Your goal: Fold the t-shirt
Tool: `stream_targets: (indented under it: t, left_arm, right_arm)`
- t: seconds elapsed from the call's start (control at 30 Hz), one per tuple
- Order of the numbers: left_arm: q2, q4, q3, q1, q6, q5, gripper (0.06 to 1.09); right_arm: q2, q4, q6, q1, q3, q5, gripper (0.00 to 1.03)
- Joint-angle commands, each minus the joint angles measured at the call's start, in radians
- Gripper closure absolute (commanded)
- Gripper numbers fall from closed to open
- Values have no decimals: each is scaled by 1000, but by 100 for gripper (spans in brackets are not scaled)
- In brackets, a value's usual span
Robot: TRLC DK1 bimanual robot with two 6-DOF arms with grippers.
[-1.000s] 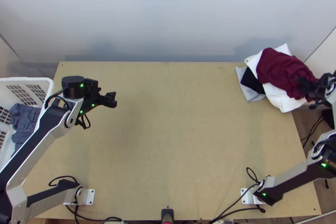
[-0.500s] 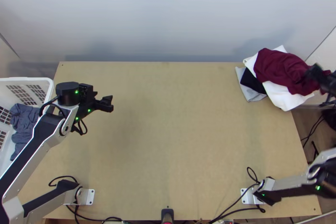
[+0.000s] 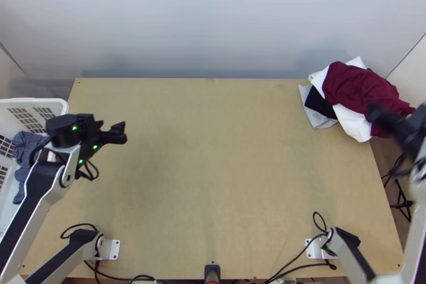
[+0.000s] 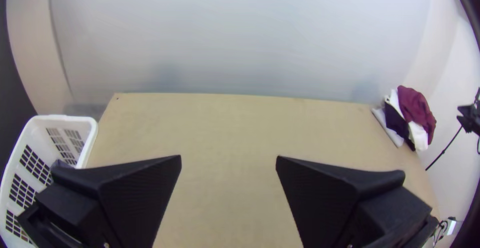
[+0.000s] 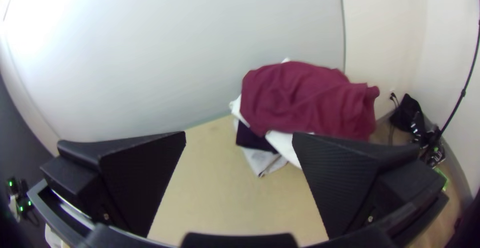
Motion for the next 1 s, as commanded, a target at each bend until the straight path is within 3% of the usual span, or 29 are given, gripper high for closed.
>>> stream_targets:
  t: [0.0,0.2,0.3,0.47,0.7,0.77,0.97]
  left_arm:
    - [-124,9,-114,70,-16,6,15]
    - [-287,-6,-220,47,-13,7,15]
    - [-382,1,-258,50,-6,6,15]
    - [-515,13,-341,63,-26,9,15]
    - [-744,76,-508,62,-23,9,15]
    - [-823,104,-560,53,-27,10,15]
    - [-955,176,-657,39,-4,-2,15]
  right_arm:
    - [-352,8,-48,230,-337,31,4]
    - [-507,-69,-39,434,-411,48,5]
    - [-545,-93,-77,501,-440,48,5]
    - [-634,-23,-114,564,-540,47,5]
    - [-706,372,-30,514,-770,62,5]
    - [-738,441,0,514,-822,74,5]
    - [-962,602,-20,465,-1037,93,5]
